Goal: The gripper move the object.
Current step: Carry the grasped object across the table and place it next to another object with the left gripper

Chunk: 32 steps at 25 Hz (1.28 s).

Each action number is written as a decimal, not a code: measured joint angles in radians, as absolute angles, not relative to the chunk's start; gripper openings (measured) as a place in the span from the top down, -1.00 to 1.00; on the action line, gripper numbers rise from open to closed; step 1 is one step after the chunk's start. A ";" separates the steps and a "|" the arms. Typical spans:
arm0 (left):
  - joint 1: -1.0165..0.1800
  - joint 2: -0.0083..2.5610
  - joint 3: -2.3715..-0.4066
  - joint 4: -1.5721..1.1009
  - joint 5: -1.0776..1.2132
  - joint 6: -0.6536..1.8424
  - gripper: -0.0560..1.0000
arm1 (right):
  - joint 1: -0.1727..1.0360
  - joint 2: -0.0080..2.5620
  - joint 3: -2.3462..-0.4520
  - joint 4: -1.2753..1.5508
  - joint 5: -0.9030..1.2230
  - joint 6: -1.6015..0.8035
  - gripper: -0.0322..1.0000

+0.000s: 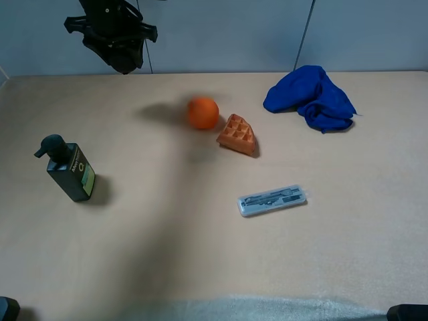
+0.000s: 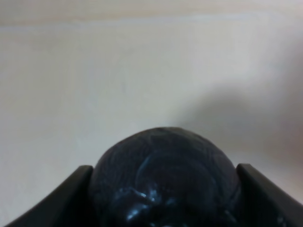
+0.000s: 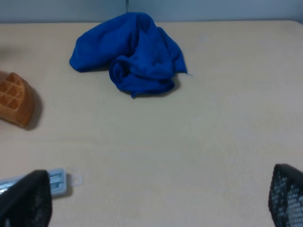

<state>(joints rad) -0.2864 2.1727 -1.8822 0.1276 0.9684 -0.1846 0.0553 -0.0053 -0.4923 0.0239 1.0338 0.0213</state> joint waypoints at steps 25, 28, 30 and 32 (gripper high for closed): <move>-0.481 1.934 -1.817 0.118 1.157 -0.165 -0.27 | 0.055 -0.005 -0.492 0.024 1.034 0.021 -0.41; -0.494 1.884 -1.735 0.102 1.153 -0.165 -0.27 | 0.055 -0.005 -0.492 0.024 1.034 0.021 -0.41; -0.503 1.849 -1.678 0.100 1.148 -0.166 -0.27 | 0.055 -0.005 -0.492 0.024 1.034 0.021 -0.41; -0.512 1.819 -1.618 0.099 1.133 -0.170 -0.27 | 0.055 -0.005 -0.492 0.024 1.034 0.021 -0.41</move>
